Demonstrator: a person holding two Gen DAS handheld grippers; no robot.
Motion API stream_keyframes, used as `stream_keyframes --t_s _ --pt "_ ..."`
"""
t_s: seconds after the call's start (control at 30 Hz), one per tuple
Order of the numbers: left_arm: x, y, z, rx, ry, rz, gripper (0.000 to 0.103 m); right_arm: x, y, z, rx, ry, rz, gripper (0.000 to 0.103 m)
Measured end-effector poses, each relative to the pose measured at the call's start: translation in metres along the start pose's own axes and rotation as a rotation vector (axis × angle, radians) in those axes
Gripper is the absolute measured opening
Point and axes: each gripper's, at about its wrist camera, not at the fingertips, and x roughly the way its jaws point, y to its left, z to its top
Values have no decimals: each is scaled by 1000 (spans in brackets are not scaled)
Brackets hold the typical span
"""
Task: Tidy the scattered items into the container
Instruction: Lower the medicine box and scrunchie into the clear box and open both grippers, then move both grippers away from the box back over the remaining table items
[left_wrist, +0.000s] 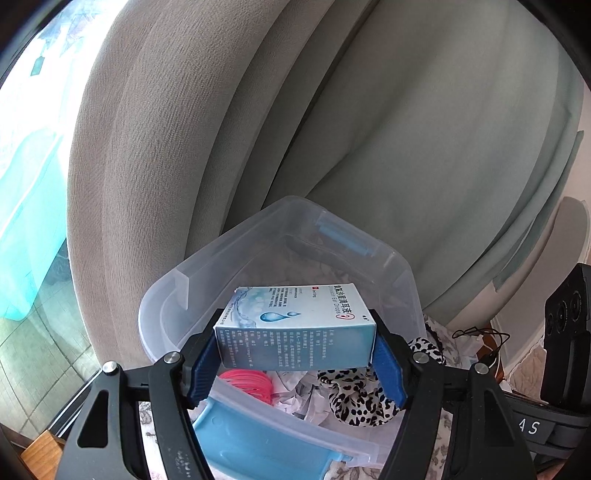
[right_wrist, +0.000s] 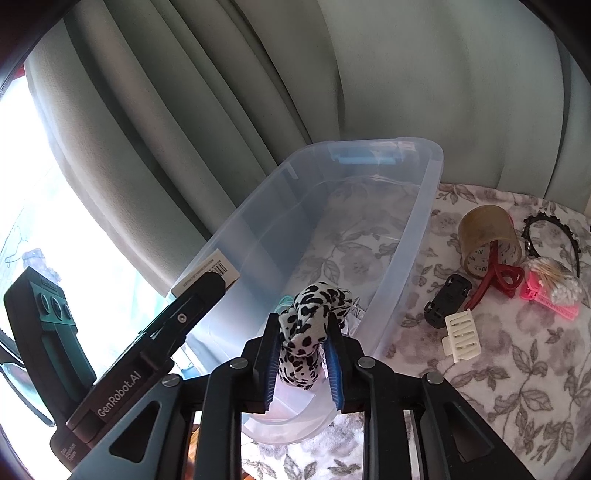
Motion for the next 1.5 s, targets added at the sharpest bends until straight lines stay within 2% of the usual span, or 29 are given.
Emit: stream_keyframes --t_s 0.2,0.57,0.63,0.73,1.1,1.5 --pt "-1 2 -2 -17 4 -8 74 1 4 0 -8 -4 7 35" --pt "-6 4 -2 -15 9 0 75 -1 6 1 -8 -6 5 37" --pt "11 -8 3 -17 12 2 75 -2 6 0 -8 -7 6 38" --pt "18 -5 2 -23 17 1 75 -6 7 -1 -9 -11 6 40" --pt "-31 -27 13 19 -12 -20 75 -41 3 -6 16 -61 -25 47" --pt "-87 -81 20 112 -83 -58 75 -124 -21 -19 81 -215 -43 47"
